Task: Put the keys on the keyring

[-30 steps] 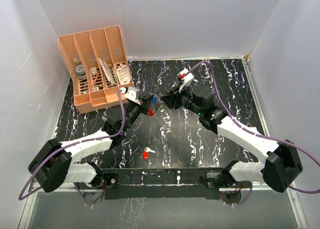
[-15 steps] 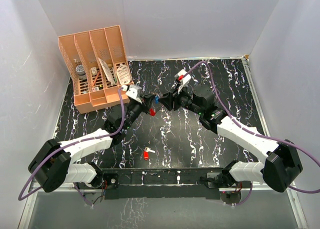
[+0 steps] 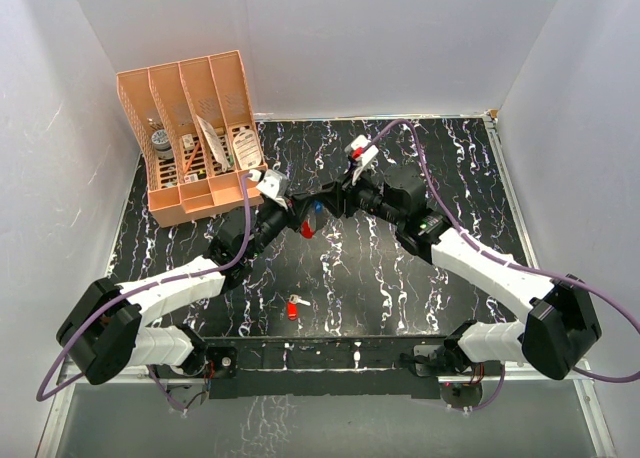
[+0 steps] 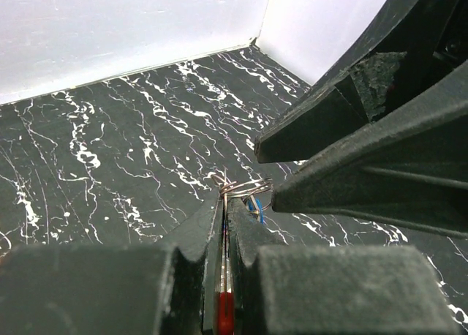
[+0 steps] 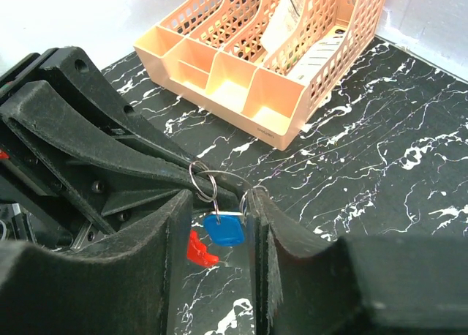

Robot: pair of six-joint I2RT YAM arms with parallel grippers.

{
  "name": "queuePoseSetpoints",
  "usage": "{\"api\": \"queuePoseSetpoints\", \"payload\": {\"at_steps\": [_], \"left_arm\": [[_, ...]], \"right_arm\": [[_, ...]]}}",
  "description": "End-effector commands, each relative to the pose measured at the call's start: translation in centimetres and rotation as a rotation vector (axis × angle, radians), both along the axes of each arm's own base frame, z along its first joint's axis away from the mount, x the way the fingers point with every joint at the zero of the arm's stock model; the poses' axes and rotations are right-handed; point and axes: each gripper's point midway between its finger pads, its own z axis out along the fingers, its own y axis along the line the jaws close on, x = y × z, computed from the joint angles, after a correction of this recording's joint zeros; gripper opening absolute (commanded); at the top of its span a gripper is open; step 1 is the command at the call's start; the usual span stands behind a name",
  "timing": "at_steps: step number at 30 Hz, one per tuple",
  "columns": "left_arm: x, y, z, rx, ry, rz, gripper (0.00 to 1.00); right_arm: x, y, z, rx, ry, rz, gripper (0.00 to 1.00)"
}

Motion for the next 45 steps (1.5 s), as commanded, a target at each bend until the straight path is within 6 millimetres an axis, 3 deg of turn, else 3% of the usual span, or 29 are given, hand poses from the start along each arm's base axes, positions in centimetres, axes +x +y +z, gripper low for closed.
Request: {"api": "queuePoseSetpoints", "payload": {"at_steps": [1,5,9,15,21,31,34,38,40,42,45], "left_arm": [[-0.1,-0.6,3.2,-0.056,-0.054,-0.031,0.0],[-0.2,-0.7,3.2,-0.053,-0.055,-0.036,0.0],[-0.2,-0.7,3.2,-0.05,-0.057,-0.039,0.0],[-0.3,-0.8,2.9,-0.038,-0.053,-0.045,0.0],[-0.3,-0.7,1.7,0.01,-0.037,-0.049,0.0],[0.4,-0.3,-0.2,0.105,-0.022,-0.017,0.0],[0.9,0.2,-0.7,0.133,-0.025,0.019,0.11],[1.3,0.8,-0.6,0.133,-0.028,0.06,0.47],[1.5,1.1,-0.3,0.126,-0.029,0.083,0.58],[1.8,1.9,0.0,0.111,-0.027,0.128,0.67],[1.2,3.2,1.4,0.056,-0.064,0.166,0.69]], "right_arm": [[0.7,0.6,4.1,0.057,-0.11,0.013,0.32],[0.9,0.8,3.9,0.052,-0.104,0.02,0.3],[0.9,0.9,3.9,0.052,-0.101,0.021,0.21],[1.0,0.9,4.0,0.052,-0.101,0.015,0.16],[1.0,0.6,4.6,0.055,-0.111,0.005,0.0],[1.1,0.6,4.9,0.008,-0.083,0.007,0.0],[1.4,0.4,5.3,-0.014,-0.057,-0.011,0.0],[2.2,0.1,5.5,-0.048,0.004,-0.059,0.0],[2.6,0.1,5.3,-0.055,0.037,-0.08,0.0],[2.8,0.0,5.1,-0.054,0.063,-0.098,0.0],[3.1,0.1,4.8,-0.048,0.106,-0.118,0.0]]}}
